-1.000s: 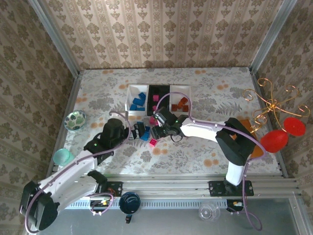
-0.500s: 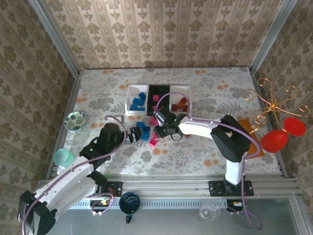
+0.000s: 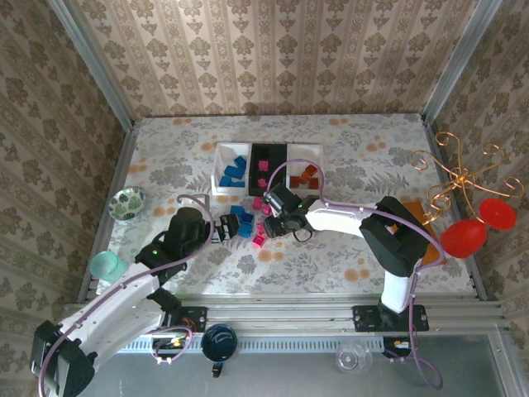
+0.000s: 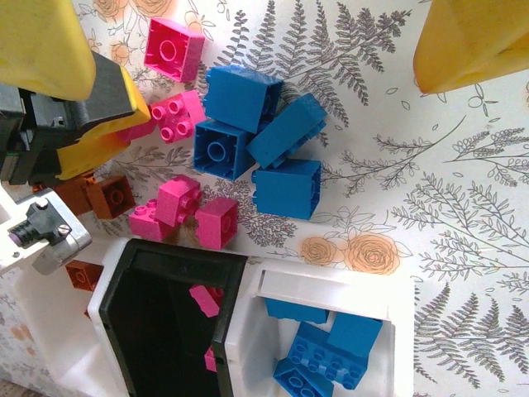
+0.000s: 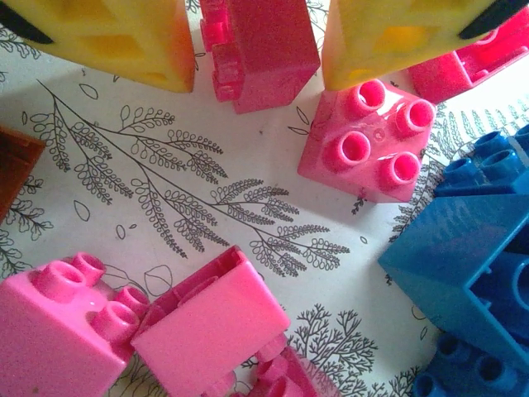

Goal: Sort the legos into containers by color
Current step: Pick up the lego from the center of the table, then place the lego in the container.

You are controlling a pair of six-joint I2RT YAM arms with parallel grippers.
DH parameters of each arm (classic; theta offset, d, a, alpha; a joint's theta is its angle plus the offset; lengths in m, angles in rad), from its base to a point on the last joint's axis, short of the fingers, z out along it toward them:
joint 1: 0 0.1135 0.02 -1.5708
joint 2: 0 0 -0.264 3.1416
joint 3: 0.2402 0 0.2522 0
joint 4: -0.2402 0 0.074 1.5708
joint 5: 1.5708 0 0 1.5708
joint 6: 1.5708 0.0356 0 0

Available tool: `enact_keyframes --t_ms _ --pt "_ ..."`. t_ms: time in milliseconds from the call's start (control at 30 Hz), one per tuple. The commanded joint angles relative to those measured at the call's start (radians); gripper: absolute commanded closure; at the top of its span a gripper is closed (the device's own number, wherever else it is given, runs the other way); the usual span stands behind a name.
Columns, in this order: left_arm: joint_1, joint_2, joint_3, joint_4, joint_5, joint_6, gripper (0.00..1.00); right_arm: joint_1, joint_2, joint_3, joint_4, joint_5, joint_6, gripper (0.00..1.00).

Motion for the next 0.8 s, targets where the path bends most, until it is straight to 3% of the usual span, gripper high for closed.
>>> enact_keyframes --t_ms 0,167,367,667,767 --pt "0.011 0.005 -0.011 0.004 0.003 -0.008 0.0 0.003 0.0 -0.013 -0.012 0.0 0.007 0.61" --pt "0.022 0.008 -0.009 0.006 0.02 -0.003 0.0 0.0 -0.086 -0.036 -0.022 0.023 0.005 0.73" --pt "0.026 0.03 -0.02 0.025 0.037 0.006 0.0 -0.042 -0.191 0.065 -0.049 0.044 0.002 0.76" --pt "0.025 0.043 -0.015 0.006 0.079 0.028 0.01 -0.126 0.121 0.456 -0.096 0.187 0.044 0.75" --pt "0.025 0.054 -0.011 -0.009 0.089 0.03 0.01 -0.152 0.212 0.578 -0.132 0.194 0.051 0.69"
